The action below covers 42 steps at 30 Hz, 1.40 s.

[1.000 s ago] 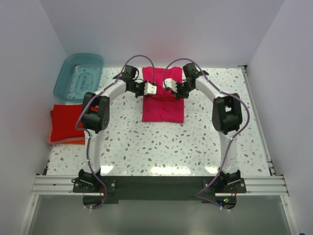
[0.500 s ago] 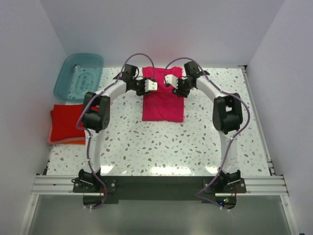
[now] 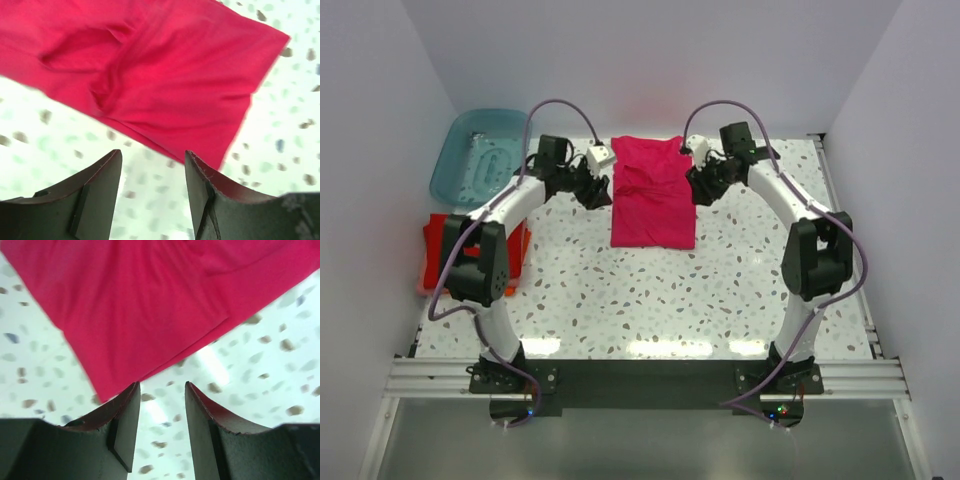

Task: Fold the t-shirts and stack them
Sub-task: Fold the tshirt

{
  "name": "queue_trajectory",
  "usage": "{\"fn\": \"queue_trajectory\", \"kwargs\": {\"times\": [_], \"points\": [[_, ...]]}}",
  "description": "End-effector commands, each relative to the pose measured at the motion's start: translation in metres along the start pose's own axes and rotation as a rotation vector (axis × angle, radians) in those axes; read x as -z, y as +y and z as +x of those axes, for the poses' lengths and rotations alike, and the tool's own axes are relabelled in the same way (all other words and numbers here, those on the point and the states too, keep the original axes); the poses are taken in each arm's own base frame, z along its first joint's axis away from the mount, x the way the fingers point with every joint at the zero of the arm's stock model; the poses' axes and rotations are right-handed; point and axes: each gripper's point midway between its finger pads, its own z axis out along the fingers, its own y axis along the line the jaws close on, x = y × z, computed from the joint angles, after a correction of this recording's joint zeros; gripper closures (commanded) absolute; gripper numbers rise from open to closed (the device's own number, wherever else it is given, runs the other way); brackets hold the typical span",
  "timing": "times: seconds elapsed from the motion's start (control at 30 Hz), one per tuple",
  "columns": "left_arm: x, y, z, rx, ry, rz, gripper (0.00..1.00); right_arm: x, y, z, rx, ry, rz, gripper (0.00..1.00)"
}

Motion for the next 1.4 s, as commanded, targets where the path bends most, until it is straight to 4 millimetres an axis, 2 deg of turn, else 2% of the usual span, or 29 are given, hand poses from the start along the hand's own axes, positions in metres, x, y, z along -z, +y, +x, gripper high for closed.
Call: {"fn": "queue_trajectory", "kwargs": {"times": [0.0, 0.1, 0.2, 0.4, 0.63, 0.77, 1.17, 1.27, 1.37], "points": [[-0.001, -0.049, 0.042, 0.348, 0.074, 0.084, 0.42, 0.004, 0.05, 0.029, -0.332, 0.073, -0.115, 0.56], [-0.004, -0.064, 0.06, 0.492, 0.114, 0.099, 0.42, -0.007, 0.062, 0.046, -0.425, 0.106, -0.131, 0.59], [-0.01, -0.072, 0.076, 0.565, 0.141, 0.109, 0.42, -0.018, 0.064, 0.059, -0.503, 0.126, -0.125, 0.59], [-0.026, -0.071, 0.095, 0.642, 0.18, 0.117, 0.42, -0.037, 0.063, 0.084, -0.592, 0.173, -0.098, 0.59], [-0.034, -0.076, 0.106, 0.697, 0.198, 0.149, 0.44, -0.05, 0.064, 0.094, -0.632, 0.201, -0.115, 0.6], [-0.036, -0.079, 0.105, 0.704, 0.188, 0.168, 0.46, -0.054, 0.068, 0.096, -0.65, 0.207, -0.144, 0.65], [-0.029, -0.095, 0.1, 0.713, 0.165, 0.236, 0.67, -0.057, 0.07, 0.094, -0.648, 0.207, -0.169, 0.93], [-0.031, -0.095, 0.099, 0.722, 0.152, 0.243, 0.78, -0.056, 0.07, 0.094, -0.647, 0.207, -0.171, 1.0], [-0.028, -0.093, 0.092, 0.709, 0.136, 0.238, 0.96, -0.053, 0.069, 0.094, -0.637, 0.21, -0.164, 1.0]]}}
